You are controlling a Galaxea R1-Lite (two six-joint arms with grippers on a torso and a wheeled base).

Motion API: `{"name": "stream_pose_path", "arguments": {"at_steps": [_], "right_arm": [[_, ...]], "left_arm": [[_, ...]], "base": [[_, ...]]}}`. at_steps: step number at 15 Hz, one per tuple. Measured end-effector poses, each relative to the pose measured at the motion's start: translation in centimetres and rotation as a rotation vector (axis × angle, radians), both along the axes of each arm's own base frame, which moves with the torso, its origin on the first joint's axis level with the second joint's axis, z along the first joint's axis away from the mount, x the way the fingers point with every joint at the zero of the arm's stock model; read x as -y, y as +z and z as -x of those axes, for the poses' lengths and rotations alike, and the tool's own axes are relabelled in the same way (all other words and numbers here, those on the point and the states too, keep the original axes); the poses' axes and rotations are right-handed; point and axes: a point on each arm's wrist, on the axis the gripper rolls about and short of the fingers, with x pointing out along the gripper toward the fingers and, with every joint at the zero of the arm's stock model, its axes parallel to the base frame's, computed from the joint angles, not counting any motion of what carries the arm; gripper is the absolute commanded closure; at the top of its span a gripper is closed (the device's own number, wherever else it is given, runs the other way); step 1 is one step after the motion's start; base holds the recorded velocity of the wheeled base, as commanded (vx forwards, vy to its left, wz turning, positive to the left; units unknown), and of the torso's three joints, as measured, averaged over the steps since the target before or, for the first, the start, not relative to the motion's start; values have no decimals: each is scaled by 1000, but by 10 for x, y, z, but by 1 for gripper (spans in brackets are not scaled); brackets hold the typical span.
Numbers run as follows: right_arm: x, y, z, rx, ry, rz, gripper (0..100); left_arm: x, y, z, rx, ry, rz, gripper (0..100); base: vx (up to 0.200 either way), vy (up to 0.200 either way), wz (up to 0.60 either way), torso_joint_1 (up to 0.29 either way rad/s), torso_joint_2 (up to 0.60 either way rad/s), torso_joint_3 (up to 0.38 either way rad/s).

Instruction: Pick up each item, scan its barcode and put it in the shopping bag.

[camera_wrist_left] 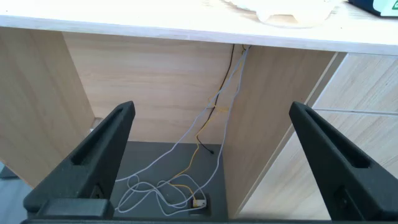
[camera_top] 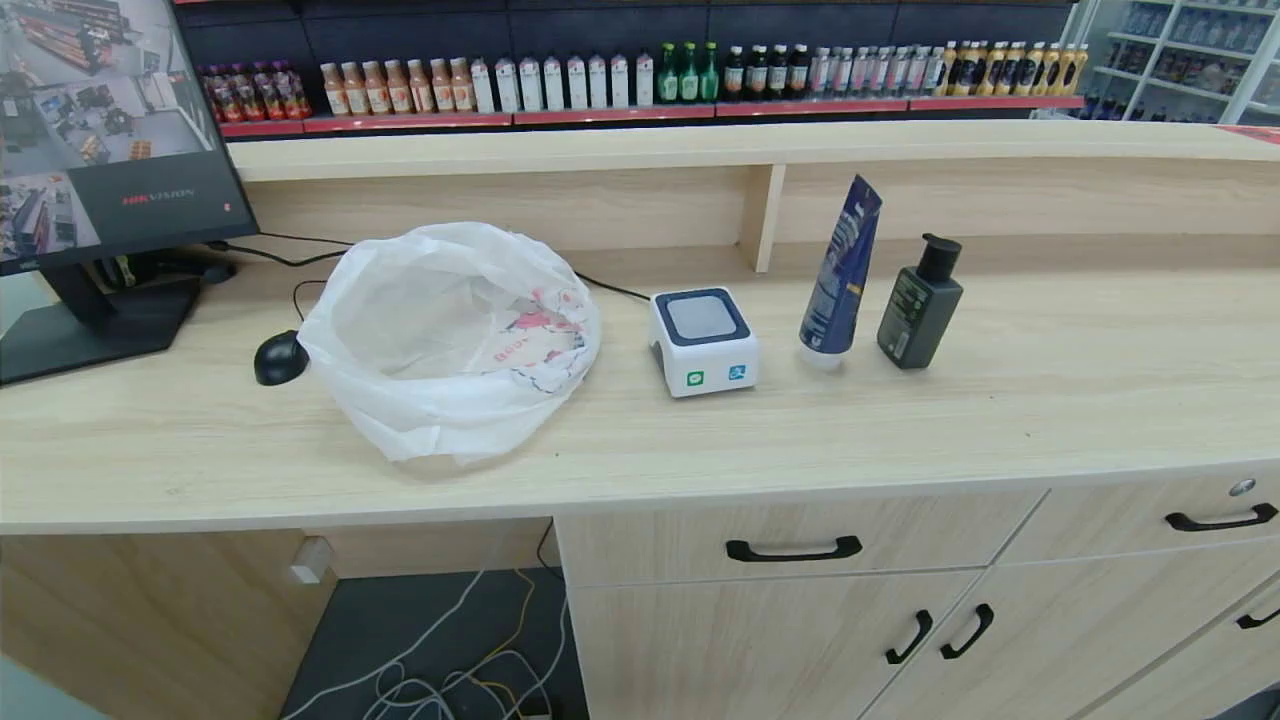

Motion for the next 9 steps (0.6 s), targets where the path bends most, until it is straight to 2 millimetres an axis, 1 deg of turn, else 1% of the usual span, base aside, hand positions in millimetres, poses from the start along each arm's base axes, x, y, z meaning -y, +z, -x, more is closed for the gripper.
{"name": "stream_pose_path", "arguments": {"at_steps": [2,3,5,8,9], "right_arm": [[-3,4,-24,55,5,12,0],[-4,0,-32,48,7,25,0],[-8,0,-53,52,25,42,0],[-18,7,-84,57,64,49,0],[-21,12,-96,62,71,47,0]], "left_arm": [[0,0,0,0,0,0,0],[0,0,0,0,1,0,0],[0,0,0,0,1,0,0],[0,0,0,0,0,0,0],[0,0,0,0,0,0,0]], "base": [[0,0,0,0,0,0],[0,0,0,0,0,0],[0,0,0,0,0,0],[0,0,0,0,0,0],[0,0,0,0,0,0]]}}
